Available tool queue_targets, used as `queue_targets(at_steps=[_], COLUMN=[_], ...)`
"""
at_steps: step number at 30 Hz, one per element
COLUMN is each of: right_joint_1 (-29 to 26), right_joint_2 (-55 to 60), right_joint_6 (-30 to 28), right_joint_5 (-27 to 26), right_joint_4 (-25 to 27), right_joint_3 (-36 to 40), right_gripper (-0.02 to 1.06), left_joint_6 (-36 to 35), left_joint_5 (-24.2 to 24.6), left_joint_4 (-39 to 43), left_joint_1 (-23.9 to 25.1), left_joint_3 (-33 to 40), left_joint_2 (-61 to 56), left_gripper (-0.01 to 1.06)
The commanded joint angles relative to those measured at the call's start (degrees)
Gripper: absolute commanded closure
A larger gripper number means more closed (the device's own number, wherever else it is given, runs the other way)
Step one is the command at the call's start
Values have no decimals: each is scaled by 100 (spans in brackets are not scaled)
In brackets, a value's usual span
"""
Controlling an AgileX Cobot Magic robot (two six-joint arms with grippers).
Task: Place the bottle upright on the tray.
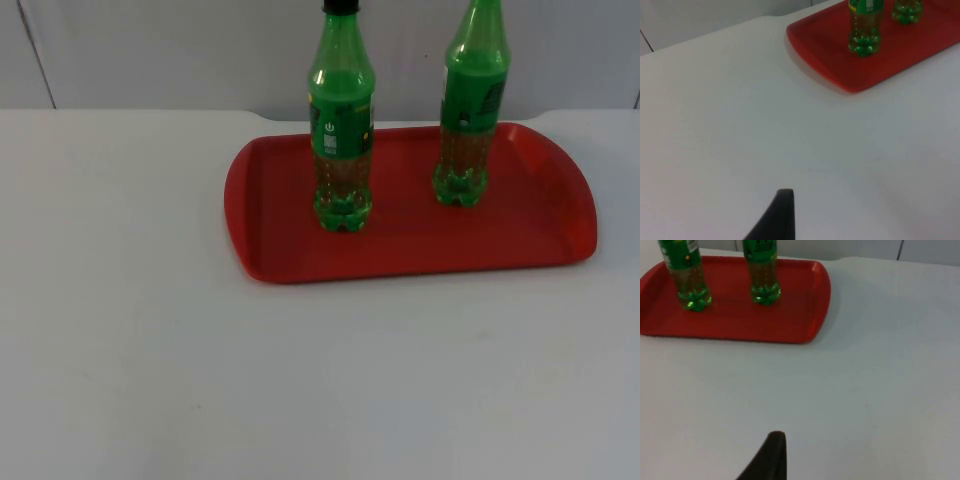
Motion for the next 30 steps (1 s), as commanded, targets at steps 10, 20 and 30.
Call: queue_targets(at_steps=[10, 20, 30], right_joint_1=[-331, -378, -378], right_joint_2=[-21, -21, -21], right_joint_6=[-78, -78, -78], right_joint_5=[-5, -5, -5], right_joint_4=[18, 18, 18], right_joint_3=[12, 12, 12], right_gripper=[-1, -1, -1], left_joint_6=[-2, -2, -2], left_joint_5=[-60, -60, -60], left_joint_4=[-26, -26, -26], left_joint_1=[-3, -3, -3], left_joint_3=[30, 30, 30], left_joint_2=[-21, -21, -21], left_gripper=[1, 1, 1])
